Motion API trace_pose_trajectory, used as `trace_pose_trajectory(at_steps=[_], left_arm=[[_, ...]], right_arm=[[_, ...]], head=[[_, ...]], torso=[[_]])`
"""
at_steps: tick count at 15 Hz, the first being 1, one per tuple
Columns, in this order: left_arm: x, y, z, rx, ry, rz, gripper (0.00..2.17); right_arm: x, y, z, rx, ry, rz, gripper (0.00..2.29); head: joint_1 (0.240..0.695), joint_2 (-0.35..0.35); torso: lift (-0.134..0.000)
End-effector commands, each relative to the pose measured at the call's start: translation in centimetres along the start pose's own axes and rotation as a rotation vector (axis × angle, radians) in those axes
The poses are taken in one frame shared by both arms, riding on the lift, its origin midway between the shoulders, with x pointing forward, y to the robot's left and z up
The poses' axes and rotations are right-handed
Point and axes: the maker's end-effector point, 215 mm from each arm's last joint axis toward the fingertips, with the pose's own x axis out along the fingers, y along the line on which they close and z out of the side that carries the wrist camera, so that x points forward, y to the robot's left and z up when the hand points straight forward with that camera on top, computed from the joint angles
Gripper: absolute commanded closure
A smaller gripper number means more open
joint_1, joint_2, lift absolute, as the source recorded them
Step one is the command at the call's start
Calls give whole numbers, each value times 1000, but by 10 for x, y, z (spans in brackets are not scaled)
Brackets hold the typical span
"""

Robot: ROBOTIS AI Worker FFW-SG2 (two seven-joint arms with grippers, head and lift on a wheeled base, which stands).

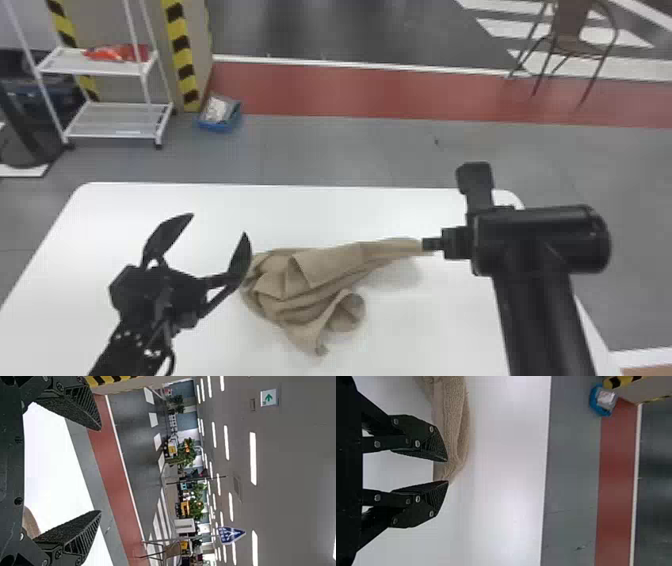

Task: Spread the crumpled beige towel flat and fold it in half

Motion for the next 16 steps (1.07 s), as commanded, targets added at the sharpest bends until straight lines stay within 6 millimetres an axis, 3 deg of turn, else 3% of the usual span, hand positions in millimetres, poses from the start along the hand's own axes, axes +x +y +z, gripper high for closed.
trace_pose_trajectory(at_steps=[1,2,3,5,7,9,11,16], left_arm=[[1,1,2,2,-5,2,154],[1,1,1,5,-2,1,154],[1,3,0,5,-1,6,154],[0,3,1,1,-3,8,154],[0,4,1,4,-3,9,154],[-1,9,4,9,-12,17,154],[-1,10,4,9,-12,18,154],[5,-1,10,10,-23,0,154]], right_arm=[[-1,-5,-31,-19,73,-69,26],[-6,2,-22,-29,36,-50,26],[-10,28,-1,-50,-35,60,49],[-28,99,53,-212,-251,287,110],[-38,145,69,-338,-303,377,340],[-38,171,59,-409,-255,462,340],[-43,195,36,-532,-179,532,343],[-40,208,-1,-603,-57,524,346]], head=[[695,-164],[695,-172],[695,-180],[695,-148],[695,-94],[695,-22],[695,13],[695,56]], torso=[[0],[0],[0],[0],[0],[0],[0],[0]])
